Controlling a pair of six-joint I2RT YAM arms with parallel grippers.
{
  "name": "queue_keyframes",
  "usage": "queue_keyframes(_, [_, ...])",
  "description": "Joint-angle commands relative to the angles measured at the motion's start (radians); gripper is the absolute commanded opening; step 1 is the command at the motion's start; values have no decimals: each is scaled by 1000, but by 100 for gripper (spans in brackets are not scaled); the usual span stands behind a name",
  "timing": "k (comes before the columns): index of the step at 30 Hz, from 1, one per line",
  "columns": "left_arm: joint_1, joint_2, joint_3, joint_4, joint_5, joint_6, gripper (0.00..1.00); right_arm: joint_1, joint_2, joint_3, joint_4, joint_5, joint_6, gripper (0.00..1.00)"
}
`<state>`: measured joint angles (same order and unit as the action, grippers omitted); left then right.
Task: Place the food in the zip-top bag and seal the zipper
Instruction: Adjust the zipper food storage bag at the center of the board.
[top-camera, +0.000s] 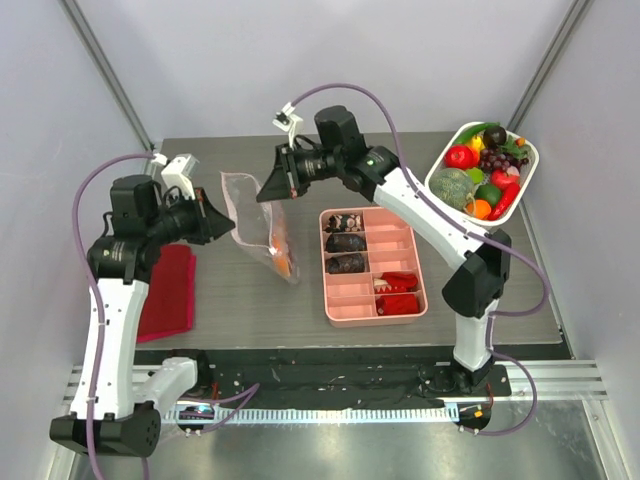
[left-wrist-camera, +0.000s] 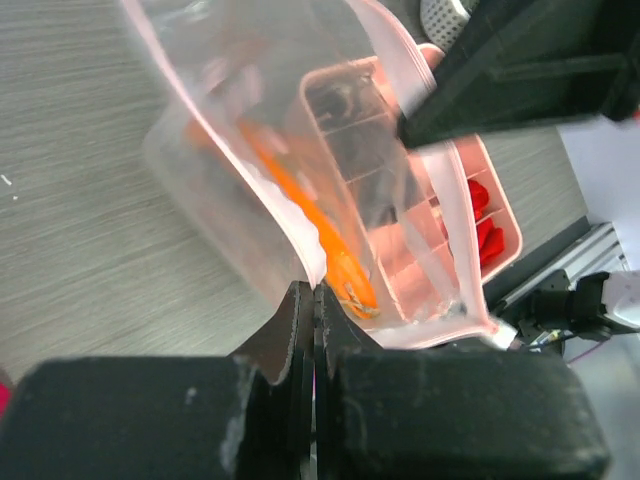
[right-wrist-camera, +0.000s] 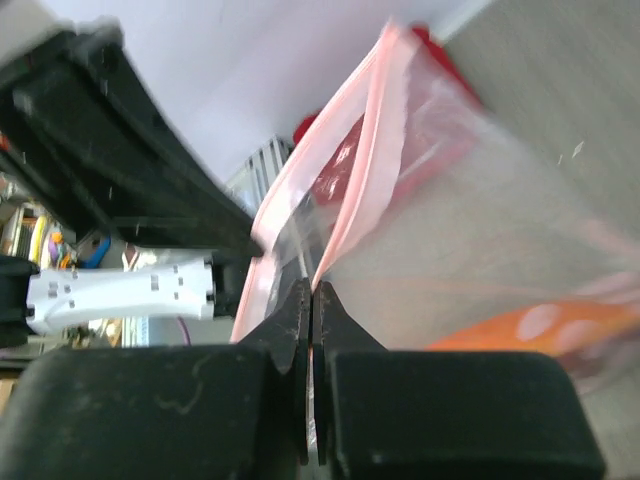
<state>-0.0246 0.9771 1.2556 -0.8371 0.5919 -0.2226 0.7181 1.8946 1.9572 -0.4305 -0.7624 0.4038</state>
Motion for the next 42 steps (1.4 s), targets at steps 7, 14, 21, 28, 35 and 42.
queue_keyframes(7, [3,18,-34,-62,-15,48,0,-29,-14,-33,-68,40,-98,1])
queue_keyframes(14, [3,-53,4,24,102,-52,0,-5,-16,59,-31,-38,-14,1])
queue_keyframes(21, [3,26,13,13,196,-130,0,-49,46,37,-139,-15,-115,1])
queue_keyframes(28, [0,47,19,79,210,-184,0,-58,52,59,-151,-25,-154,2])
queue_keyframes(35, [0,37,-33,162,206,-245,0,-175,47,-4,-169,0,-171,45])
queue_keyframes(42, [0,41,-71,230,197,-285,0,-382,-25,-9,-226,57,-238,71])
